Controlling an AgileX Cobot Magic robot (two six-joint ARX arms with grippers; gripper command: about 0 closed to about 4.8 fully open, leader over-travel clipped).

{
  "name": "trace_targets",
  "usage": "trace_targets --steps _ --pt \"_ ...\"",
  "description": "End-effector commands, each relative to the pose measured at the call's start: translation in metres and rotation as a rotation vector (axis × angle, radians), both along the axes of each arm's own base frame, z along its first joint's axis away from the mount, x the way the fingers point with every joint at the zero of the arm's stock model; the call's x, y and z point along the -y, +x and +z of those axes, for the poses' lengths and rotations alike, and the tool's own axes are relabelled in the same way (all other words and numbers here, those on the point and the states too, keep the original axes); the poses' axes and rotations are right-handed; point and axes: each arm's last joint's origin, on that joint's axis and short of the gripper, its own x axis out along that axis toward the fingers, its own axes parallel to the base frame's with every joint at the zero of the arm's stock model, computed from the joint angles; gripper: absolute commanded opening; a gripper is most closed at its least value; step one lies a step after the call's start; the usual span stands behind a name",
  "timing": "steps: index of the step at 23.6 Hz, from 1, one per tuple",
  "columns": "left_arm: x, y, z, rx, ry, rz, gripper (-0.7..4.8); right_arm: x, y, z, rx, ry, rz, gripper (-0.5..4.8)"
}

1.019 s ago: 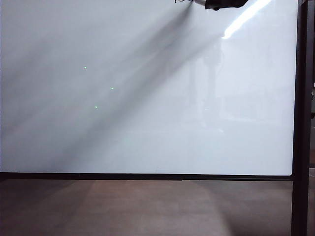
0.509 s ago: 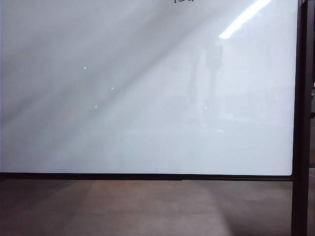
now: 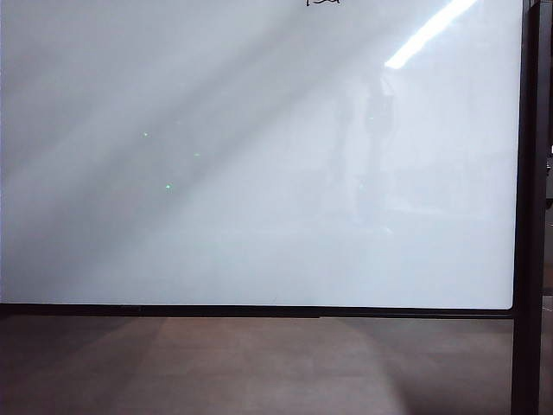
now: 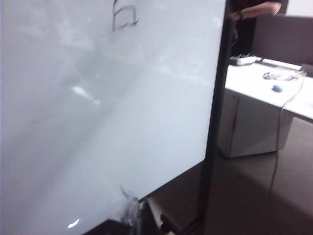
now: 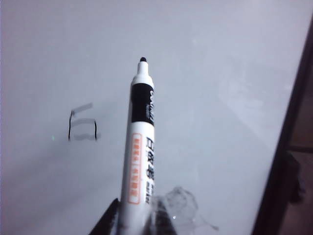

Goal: Reach to the right to find the marker pen, pick it up, and write the number 6 on the whiteboard.

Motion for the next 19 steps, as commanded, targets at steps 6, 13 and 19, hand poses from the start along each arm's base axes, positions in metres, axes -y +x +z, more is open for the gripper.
trace_targets --steps 6,13,19 --pt "-0.021 -0.029 -0.044 0.010 -0.008 0.093 -0.06 0.010 -0.023 -0.057 -0.061 -0.036 -0.006 0.21" --pt "-0.026 -0.038 -0.087 0.001 -0.008 0.096 -0.06 0.014 -0.032 -0.123 -0.052 -0.030 -0.013 0.22" --pt "-0.025 -0.036 -0.116 -0.035 0.016 0.096 -0.06 0.015 -0.030 -0.159 -0.106 -0.046 -0.070 0.22"
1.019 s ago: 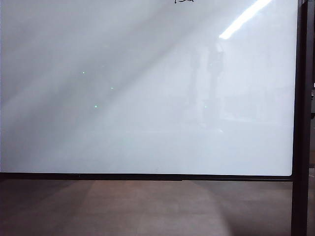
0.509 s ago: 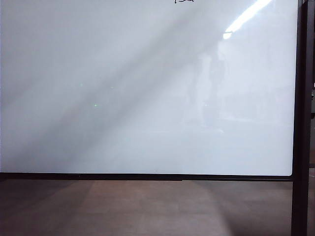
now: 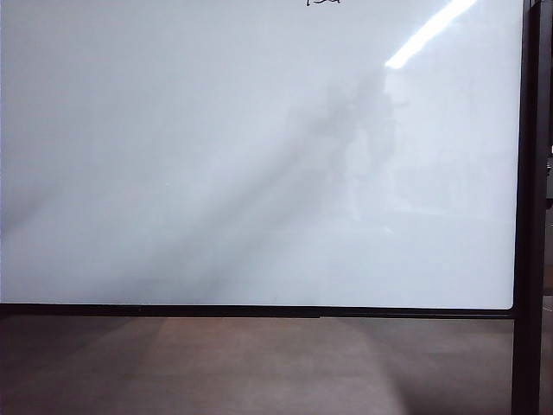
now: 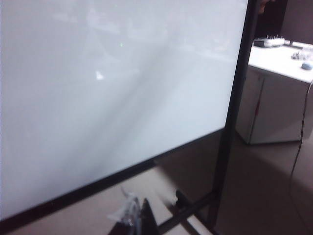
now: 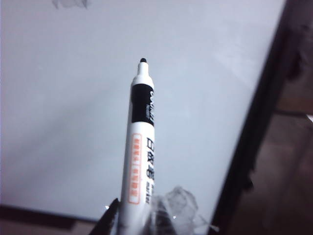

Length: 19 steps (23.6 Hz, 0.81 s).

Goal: Reach to the right to find the marker pen, pick it up, and write the number 6 on the whiteboard.

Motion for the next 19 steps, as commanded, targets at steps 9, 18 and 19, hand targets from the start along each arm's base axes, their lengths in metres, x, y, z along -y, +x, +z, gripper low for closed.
trace_targets --steps 9,18,19 --pt "0.005 0.009 -0.043 -0.062 0.029 0.004 -0.06 -0.002 0.005 -0.029 -0.113 -0.052 -0.004 0.22" --pt "0.011 0.019 -0.079 -0.050 -0.029 0.028 -0.06 -0.002 0.004 -0.038 -0.203 -0.092 -0.005 0.22" --pt "0.010 0.020 -0.082 -0.050 -0.027 0.050 -0.06 -0.002 0.004 -0.038 -0.203 -0.092 -0.005 0.22"
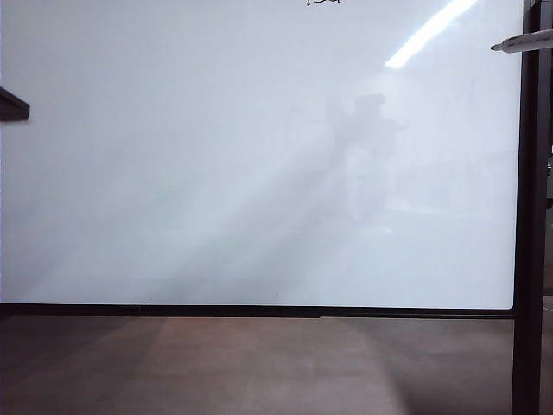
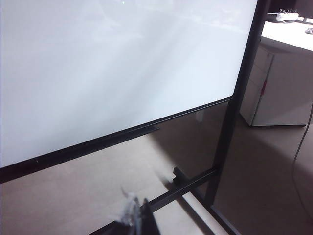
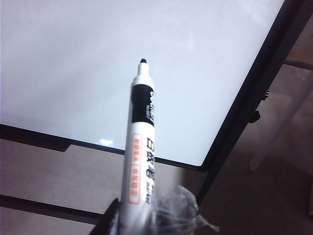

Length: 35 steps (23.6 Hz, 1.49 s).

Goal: Reach to the right to find the marker pen, pick it up, and write the number 6 on the whiteboard.

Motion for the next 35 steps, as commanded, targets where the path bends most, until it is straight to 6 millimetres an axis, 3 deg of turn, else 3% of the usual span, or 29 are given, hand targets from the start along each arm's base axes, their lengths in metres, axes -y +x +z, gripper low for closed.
trace_targets --steps 1,6,13,19,35 --pt "0.000 0.002 -0.003 0.026 -0.010 0.044 -0.06 0.000 -0.001 0.004 0.023 0.009 0.004 0.22" --pt "-0.004 0.003 -0.008 0.103 -0.030 0.097 -0.06 0.000 -0.001 0.004 0.023 0.009 0.004 0.22" --pt "-0.038 0.007 -0.004 0.209 -0.052 0.434 -0.06 0.000 -0.001 0.004 0.023 0.009 0.003 0.22" --pt "-0.049 0.009 -0.012 0.183 0.019 0.568 -0.06 0.000 -0.001 0.004 0.019 0.007 0.003 0.22" --pt "-0.050 0.010 -0.013 0.180 0.020 0.587 -0.01 0.000 -0.001 0.004 0.018 0.007 0.003 0.22"
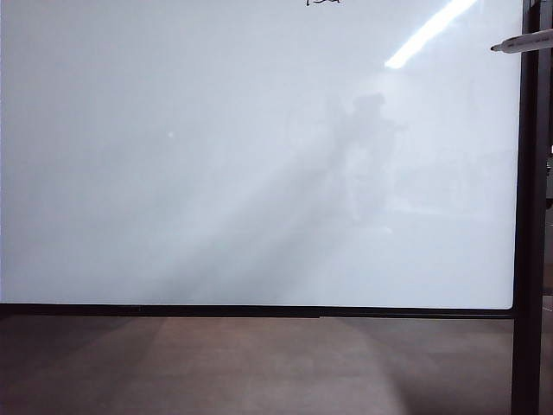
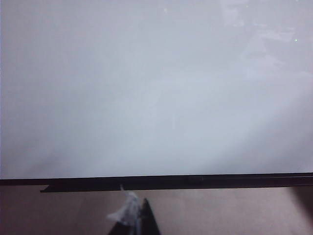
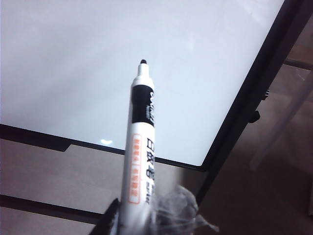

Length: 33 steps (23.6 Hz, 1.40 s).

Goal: Reach to the right to find the marker pen, pick it up, and write the number 6 on the whiteboard.

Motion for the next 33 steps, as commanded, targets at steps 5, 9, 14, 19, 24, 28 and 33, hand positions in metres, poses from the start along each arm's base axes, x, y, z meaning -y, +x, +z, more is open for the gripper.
trace_targets --steps 5,9,14,19,24,28,33 --pt "0.000 0.000 0.001 0.006 0.003 0.004 -0.01 0.000 -0.001 0.004 0.019 0.007 0.002 0.22" --pt "0.000 0.000 0.001 0.006 0.003 0.004 -0.01 0.000 -0.001 0.004 0.020 0.008 0.002 0.22" --pt "0.000 0.000 0.001 0.006 0.003 0.004 -0.01 0.004 -0.003 -0.001 0.038 0.014 -0.025 0.22" --pt "0.000 0.000 0.001 0.006 0.003 0.005 -0.01 0.018 -0.007 -0.020 0.172 0.068 -0.072 0.22" --pt "0.000 0.000 0.001 0.006 0.002 0.004 -0.01 0.030 -0.018 -0.045 0.249 0.088 -0.102 0.22" --pt "0.000 0.000 0.001 0.006 0.003 0.004 -0.01 0.036 -0.024 -0.062 0.268 0.094 -0.103 0.22" --pt "0.000 0.000 0.001 0.006 0.002 0.004 -0.01 0.045 -0.029 -0.080 0.293 0.184 -0.181 0.22"
